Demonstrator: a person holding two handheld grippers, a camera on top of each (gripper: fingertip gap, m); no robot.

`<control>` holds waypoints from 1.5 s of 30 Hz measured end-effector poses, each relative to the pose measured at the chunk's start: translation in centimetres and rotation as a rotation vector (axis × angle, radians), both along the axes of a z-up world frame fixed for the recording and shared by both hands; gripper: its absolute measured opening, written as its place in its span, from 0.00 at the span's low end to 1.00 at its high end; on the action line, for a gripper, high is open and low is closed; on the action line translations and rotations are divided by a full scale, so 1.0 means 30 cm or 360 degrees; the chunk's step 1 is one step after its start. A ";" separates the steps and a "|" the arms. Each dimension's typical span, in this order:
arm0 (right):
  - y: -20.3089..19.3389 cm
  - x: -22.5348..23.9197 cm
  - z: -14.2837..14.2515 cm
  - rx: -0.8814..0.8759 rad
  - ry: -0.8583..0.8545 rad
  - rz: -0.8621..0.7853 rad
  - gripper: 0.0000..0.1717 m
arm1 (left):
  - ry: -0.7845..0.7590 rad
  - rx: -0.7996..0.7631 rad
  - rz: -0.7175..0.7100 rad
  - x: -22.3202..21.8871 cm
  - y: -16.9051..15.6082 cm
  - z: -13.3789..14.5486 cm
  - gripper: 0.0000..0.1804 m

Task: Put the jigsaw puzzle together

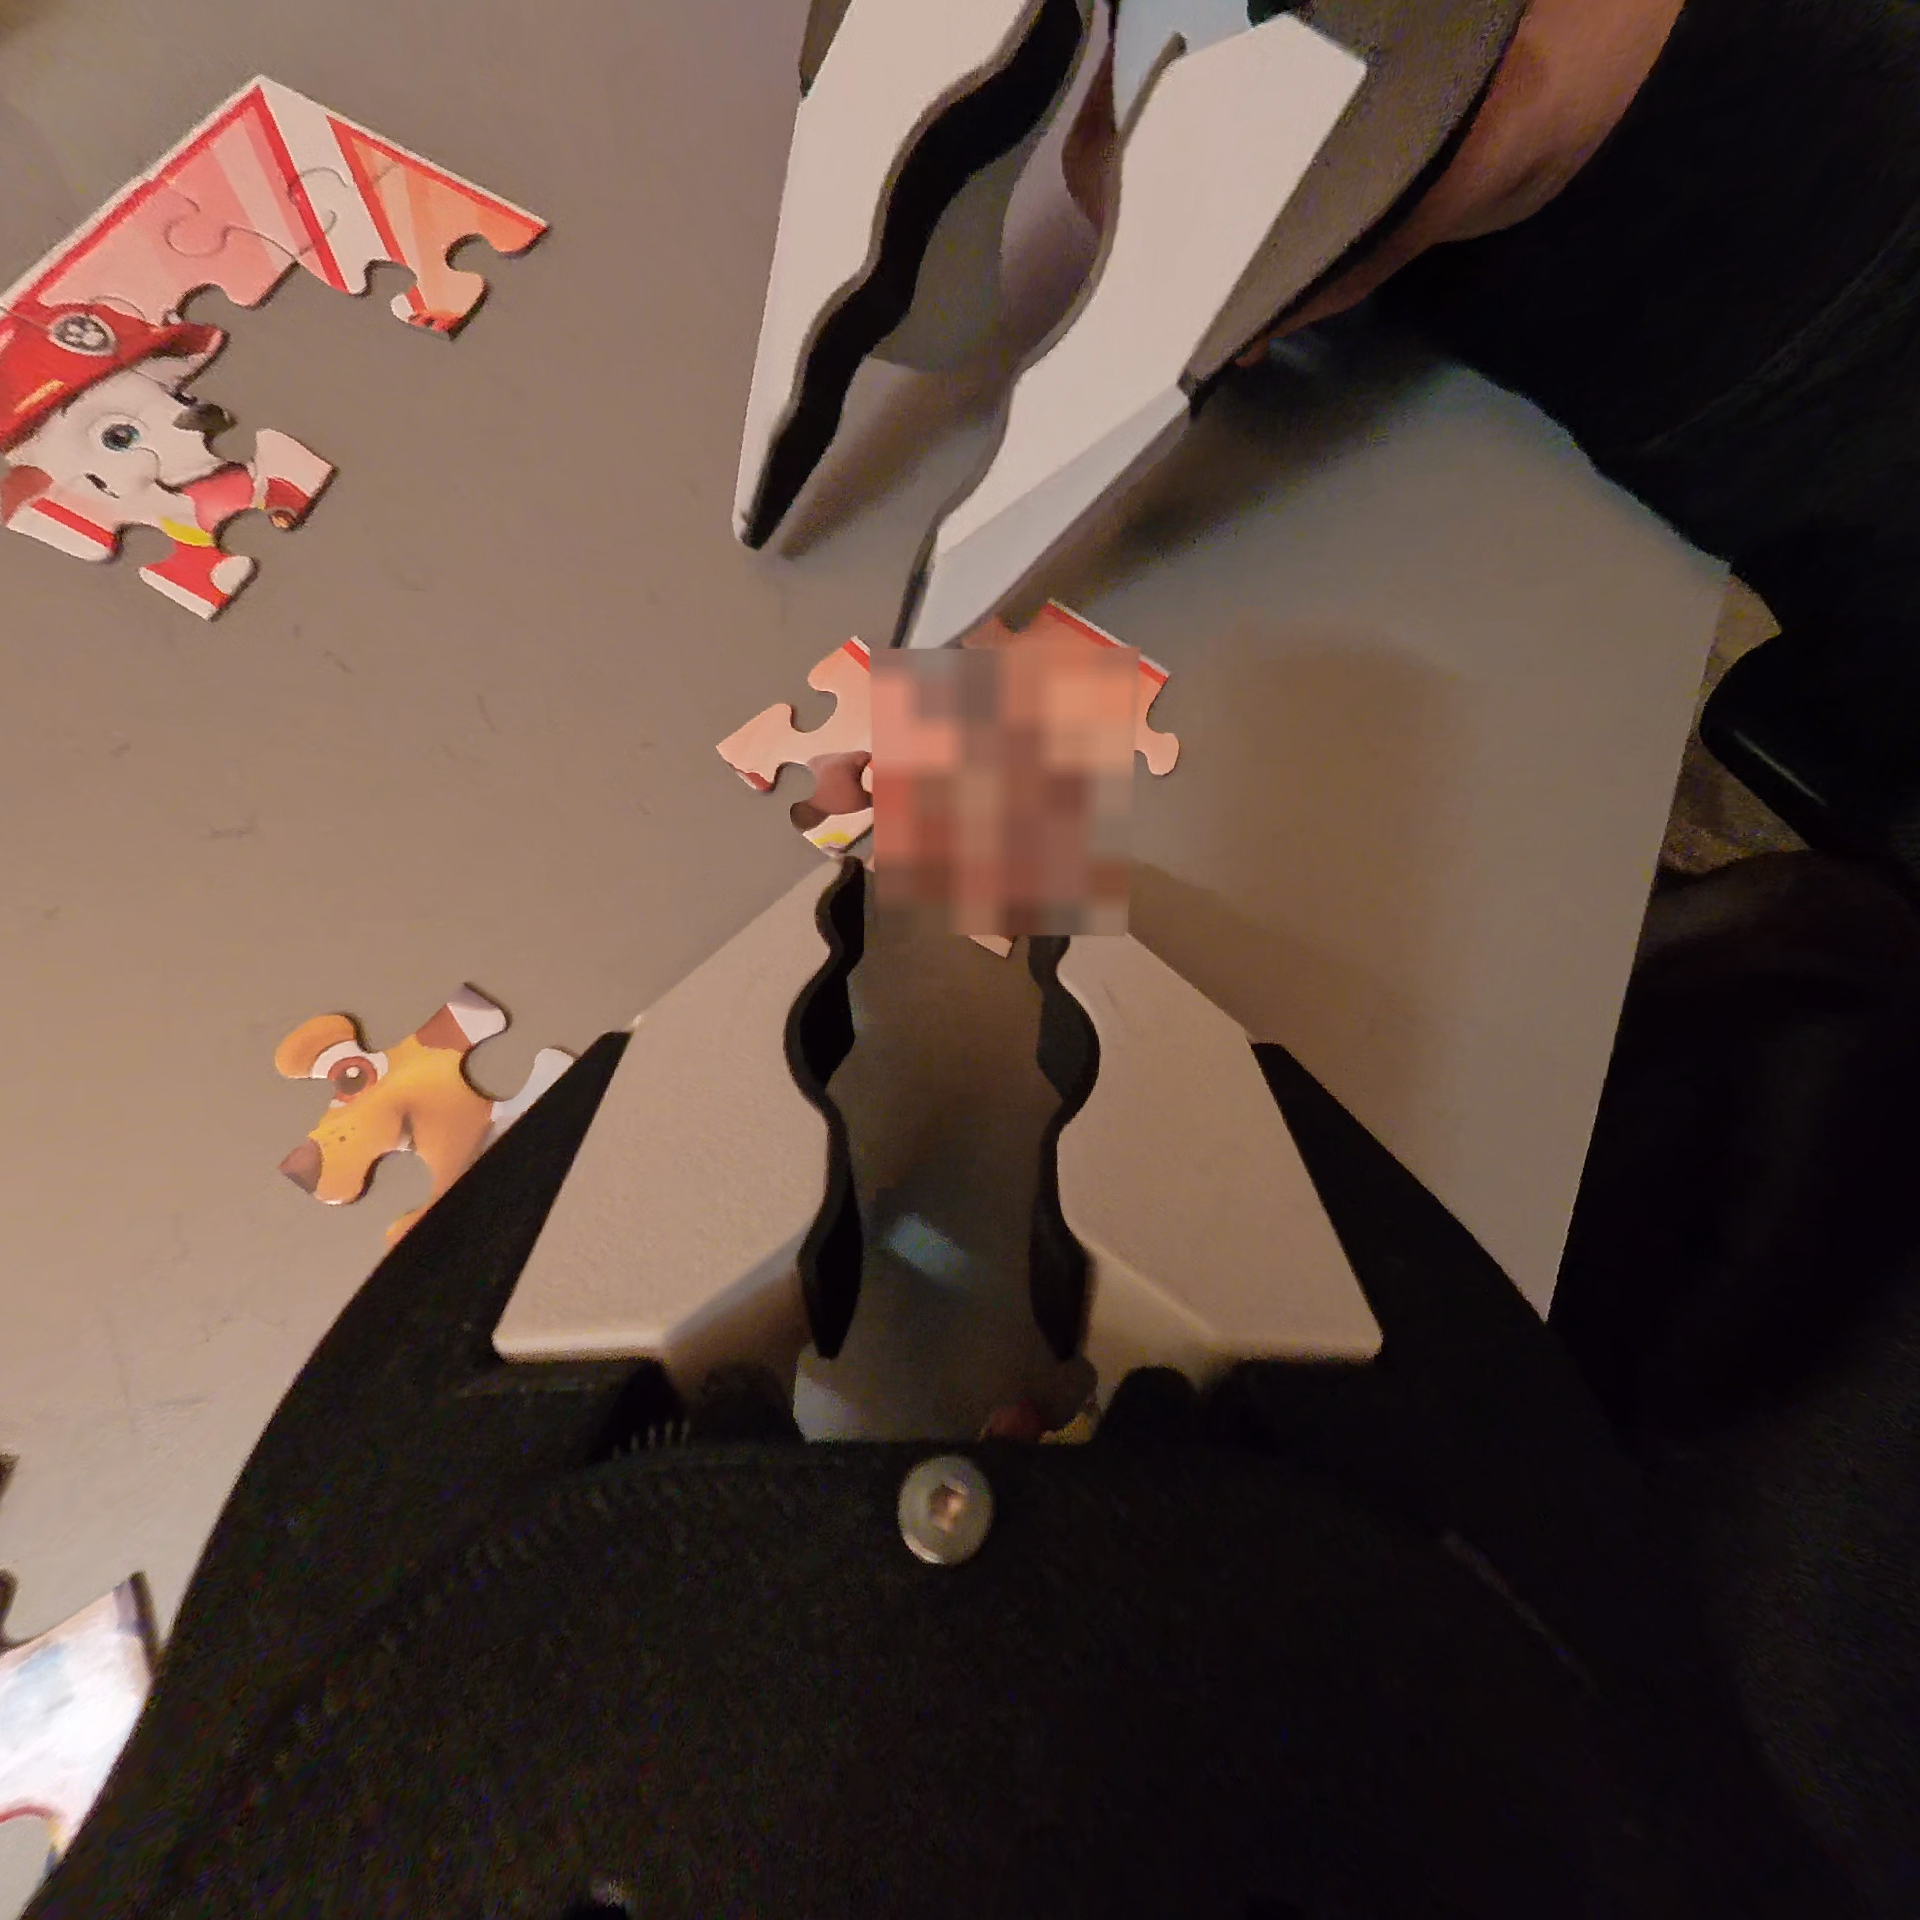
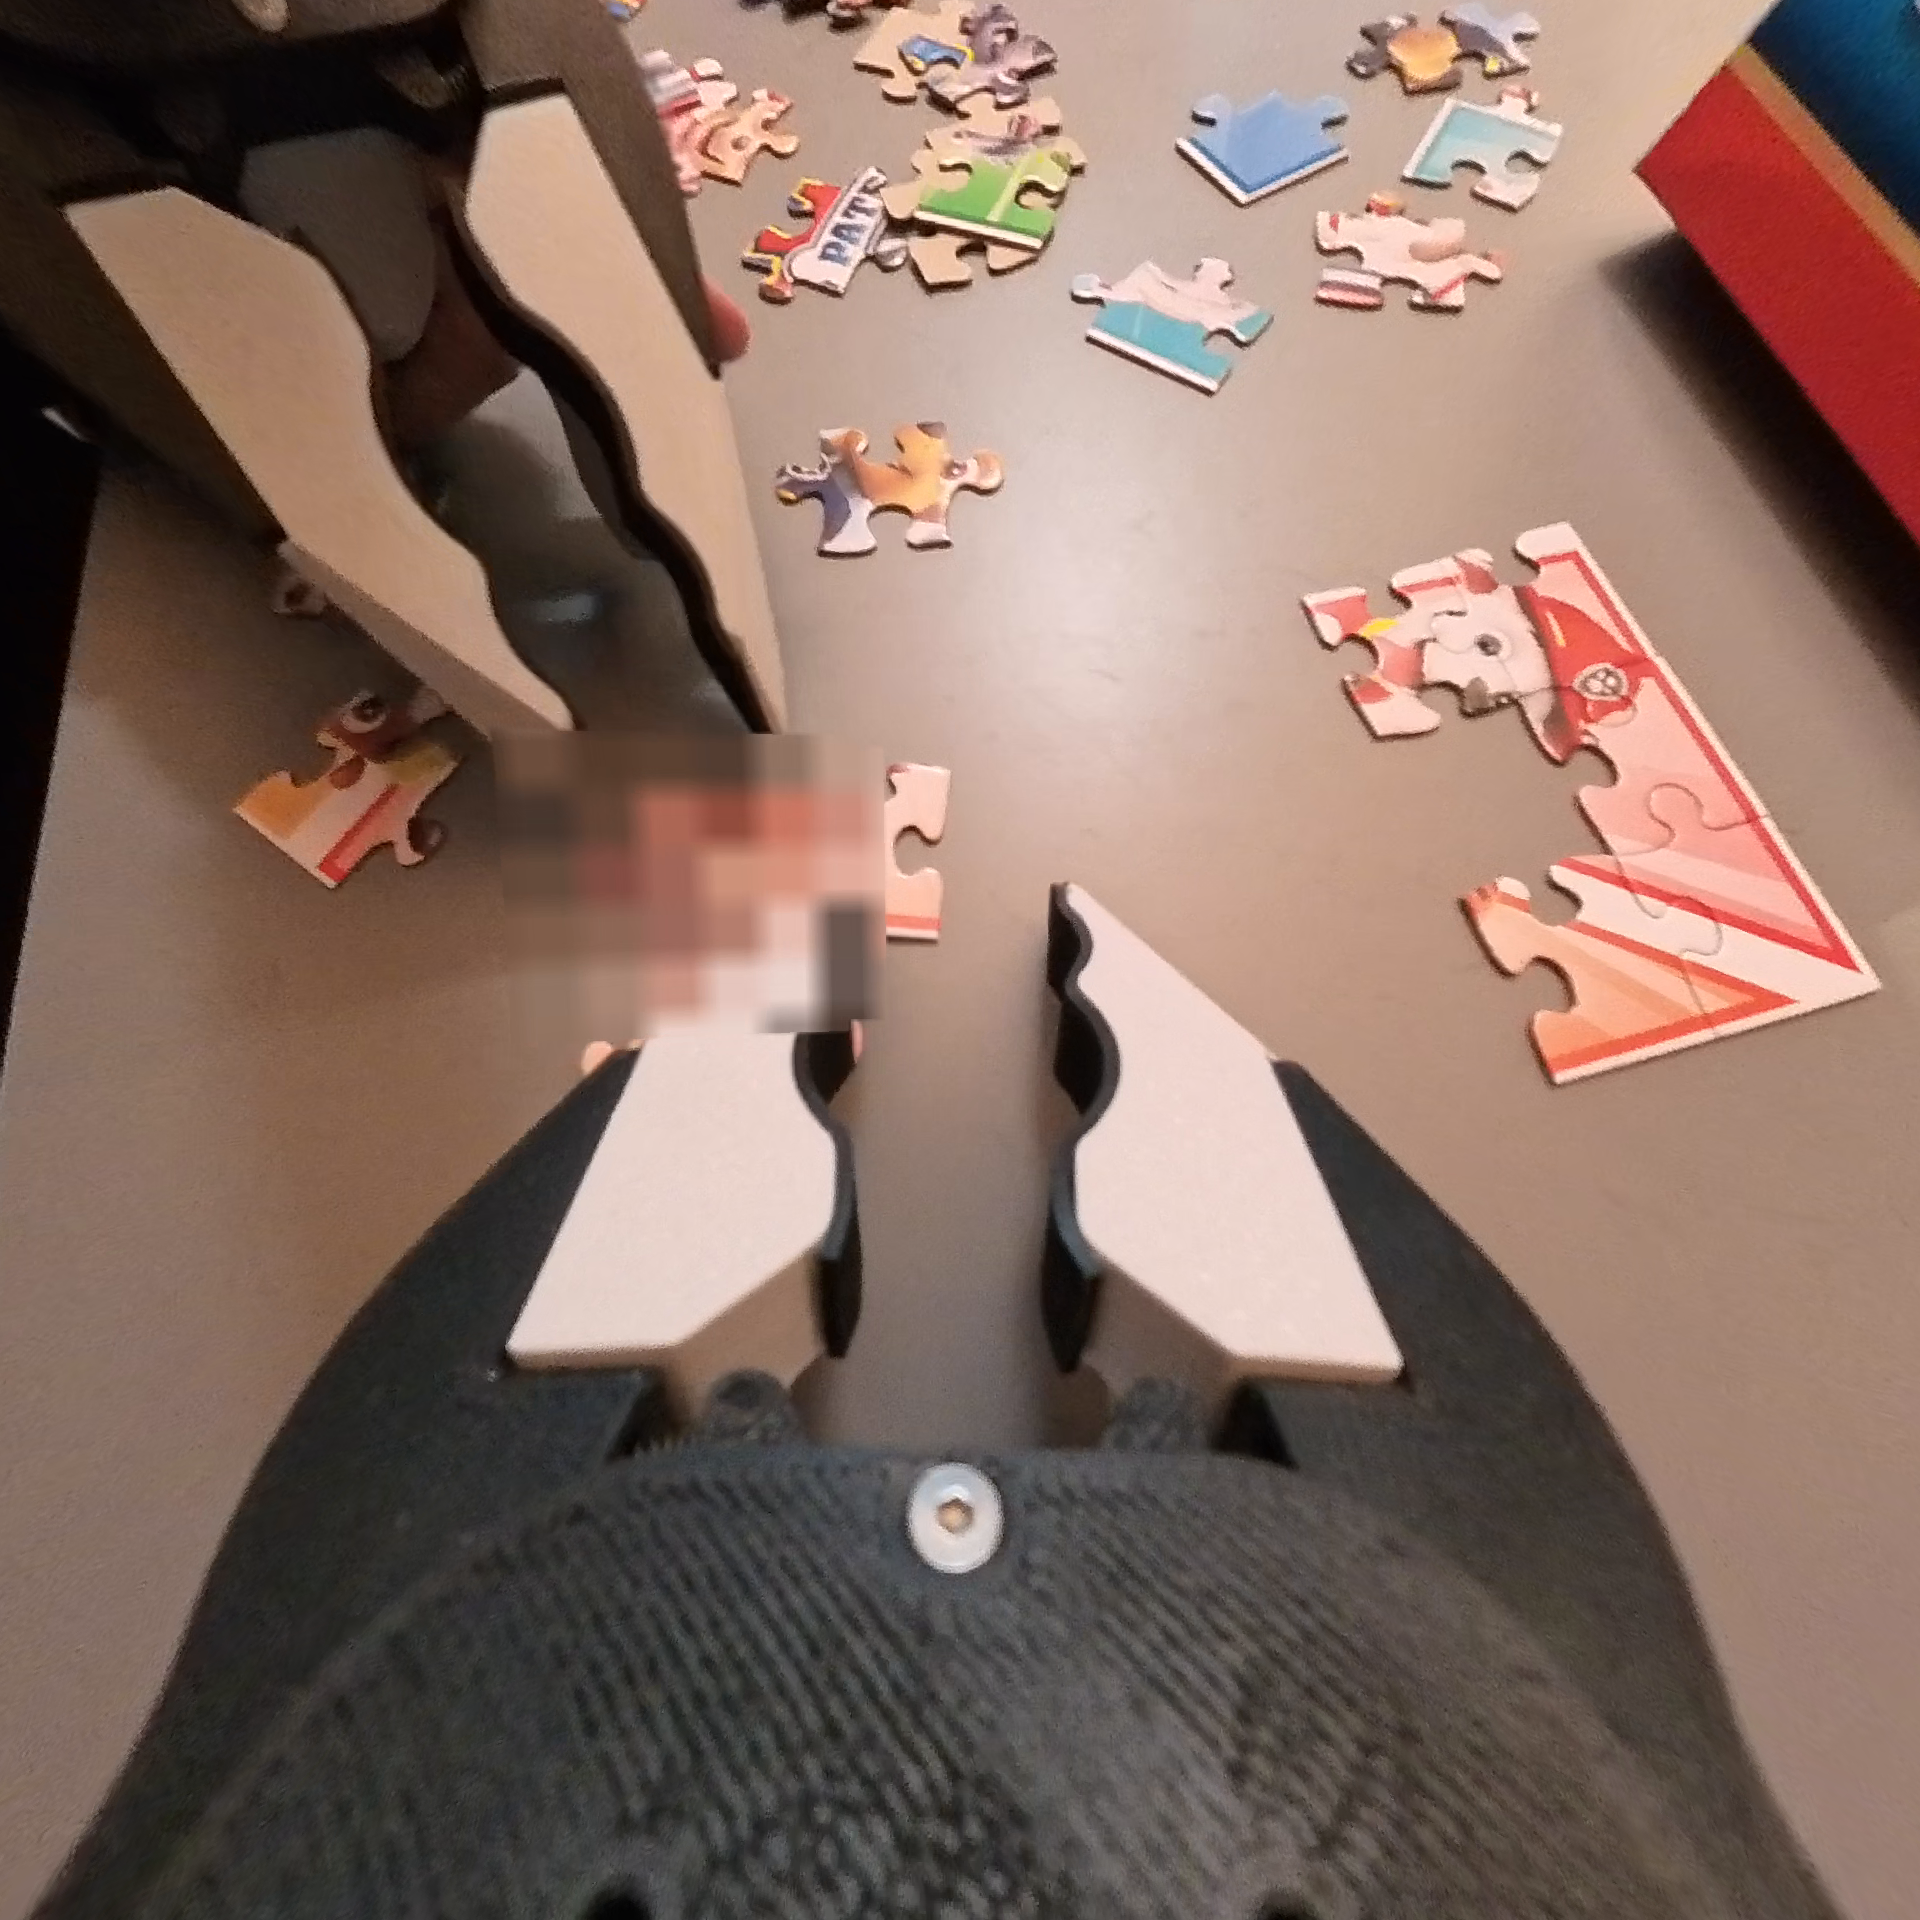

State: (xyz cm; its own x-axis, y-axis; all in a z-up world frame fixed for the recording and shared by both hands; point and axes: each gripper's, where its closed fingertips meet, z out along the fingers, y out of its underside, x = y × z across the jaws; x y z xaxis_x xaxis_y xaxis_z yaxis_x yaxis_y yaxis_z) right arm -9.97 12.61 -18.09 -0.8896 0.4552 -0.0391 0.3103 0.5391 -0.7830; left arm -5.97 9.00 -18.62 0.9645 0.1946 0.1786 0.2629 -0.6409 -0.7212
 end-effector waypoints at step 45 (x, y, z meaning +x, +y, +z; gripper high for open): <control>-0.022 0.010 -0.029 0.0062 -0.0042 -0.0005 0.25 | -0.0194 0.0078 0.0110 -0.039 -0.018 0.018 0.20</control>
